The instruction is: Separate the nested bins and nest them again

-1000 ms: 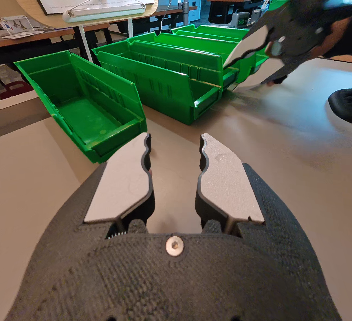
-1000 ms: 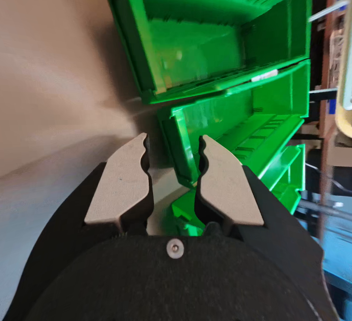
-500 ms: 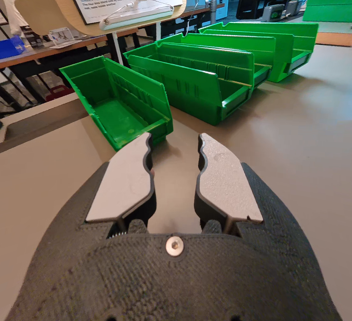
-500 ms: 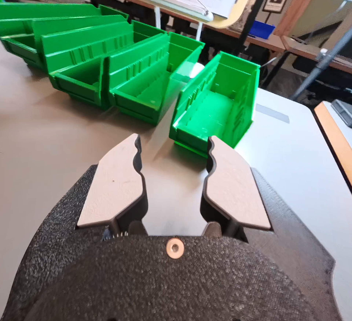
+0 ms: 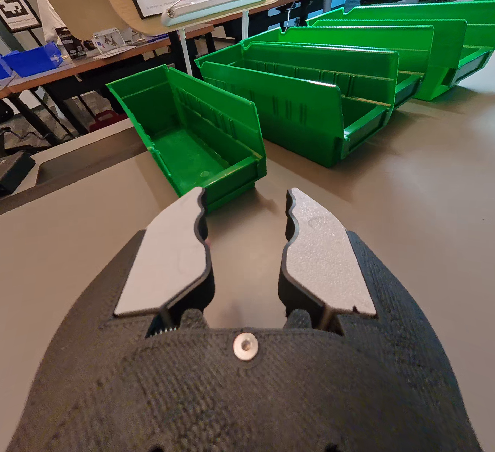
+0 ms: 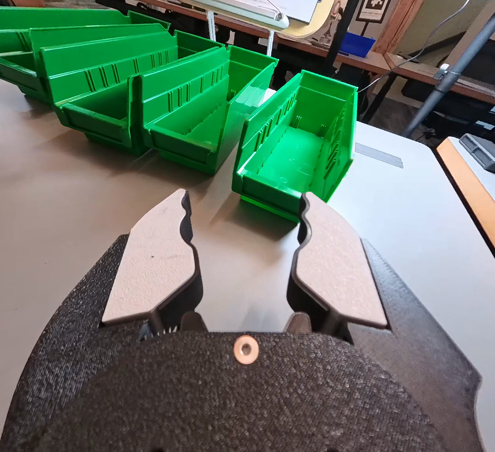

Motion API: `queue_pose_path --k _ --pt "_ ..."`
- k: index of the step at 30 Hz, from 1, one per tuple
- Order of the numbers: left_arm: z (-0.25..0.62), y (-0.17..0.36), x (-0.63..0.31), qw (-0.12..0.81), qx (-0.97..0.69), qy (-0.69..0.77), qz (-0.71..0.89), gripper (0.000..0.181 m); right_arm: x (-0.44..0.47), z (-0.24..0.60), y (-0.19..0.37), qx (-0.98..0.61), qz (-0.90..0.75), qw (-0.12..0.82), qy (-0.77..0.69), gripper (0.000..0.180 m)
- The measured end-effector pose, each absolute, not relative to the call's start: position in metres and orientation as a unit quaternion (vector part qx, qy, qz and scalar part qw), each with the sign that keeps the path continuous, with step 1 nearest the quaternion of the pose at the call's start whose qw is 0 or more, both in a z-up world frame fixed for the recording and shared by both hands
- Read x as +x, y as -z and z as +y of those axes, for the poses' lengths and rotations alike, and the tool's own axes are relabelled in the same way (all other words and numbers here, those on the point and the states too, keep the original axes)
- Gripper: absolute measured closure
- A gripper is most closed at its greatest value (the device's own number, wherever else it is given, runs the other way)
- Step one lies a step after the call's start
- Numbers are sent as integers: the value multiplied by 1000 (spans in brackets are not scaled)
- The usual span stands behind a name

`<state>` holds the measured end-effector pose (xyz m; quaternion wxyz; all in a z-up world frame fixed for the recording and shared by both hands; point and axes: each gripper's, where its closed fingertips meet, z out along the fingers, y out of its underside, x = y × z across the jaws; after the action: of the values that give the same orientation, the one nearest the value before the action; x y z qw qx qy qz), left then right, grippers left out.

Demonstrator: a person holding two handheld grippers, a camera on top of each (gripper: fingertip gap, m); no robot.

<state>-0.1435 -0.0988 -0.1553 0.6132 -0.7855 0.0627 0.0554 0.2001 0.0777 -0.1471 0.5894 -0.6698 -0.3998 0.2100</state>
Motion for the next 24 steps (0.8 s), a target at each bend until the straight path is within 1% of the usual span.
queue_pose_path --k 5,12,14,21,24 --pt "-99 154 -139 614 -784 -54 71 124 203 78 143 -663 -391 606 -202 102" --pt "-101 148 -132 622 -776 -55 87 126 203 79 145 -666 -391 606 -191 103" --pt "-101 149 -125 620 -775 -58 107 132 201 78 146 -664 -398 605 -185 104" --pt "-97 160 -113 603 -784 -55 133 140 200 75 145 -656 -405 610 -183 108" --pt "-93 163 -101 603 -783 -41 148 152 194 71 146 -643 -424 613 -175 116"
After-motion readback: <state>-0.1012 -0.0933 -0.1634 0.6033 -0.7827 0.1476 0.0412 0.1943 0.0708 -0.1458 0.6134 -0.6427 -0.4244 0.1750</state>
